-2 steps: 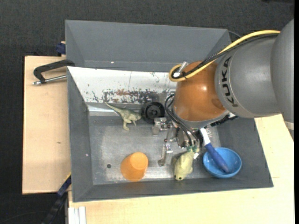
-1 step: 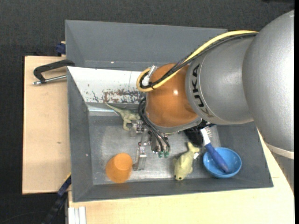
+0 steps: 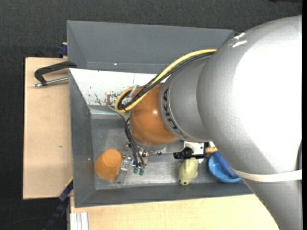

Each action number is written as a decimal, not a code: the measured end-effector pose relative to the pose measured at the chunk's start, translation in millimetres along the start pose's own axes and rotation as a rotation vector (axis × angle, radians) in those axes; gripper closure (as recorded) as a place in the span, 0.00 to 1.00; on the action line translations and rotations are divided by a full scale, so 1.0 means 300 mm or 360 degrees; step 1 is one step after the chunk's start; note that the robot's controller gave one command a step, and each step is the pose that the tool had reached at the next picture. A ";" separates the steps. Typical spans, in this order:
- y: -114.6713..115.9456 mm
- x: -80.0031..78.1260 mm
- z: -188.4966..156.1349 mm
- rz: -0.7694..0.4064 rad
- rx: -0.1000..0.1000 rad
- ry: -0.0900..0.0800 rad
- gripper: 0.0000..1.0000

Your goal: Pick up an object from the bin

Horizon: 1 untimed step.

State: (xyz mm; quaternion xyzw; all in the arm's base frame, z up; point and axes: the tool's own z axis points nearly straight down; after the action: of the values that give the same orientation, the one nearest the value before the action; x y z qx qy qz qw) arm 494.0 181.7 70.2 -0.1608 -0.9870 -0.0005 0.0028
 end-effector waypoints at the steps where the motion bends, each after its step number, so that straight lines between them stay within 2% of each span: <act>1: 0.171 0.031 -0.088 0.0009 -0.0012 -0.0015 0.00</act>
Offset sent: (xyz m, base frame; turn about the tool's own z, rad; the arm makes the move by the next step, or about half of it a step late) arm 0.0070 0.0464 0.0241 0.0122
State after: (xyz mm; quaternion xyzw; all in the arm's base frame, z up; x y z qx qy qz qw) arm 501.6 233.1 96.6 -0.1634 -0.9865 -0.0036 -0.0026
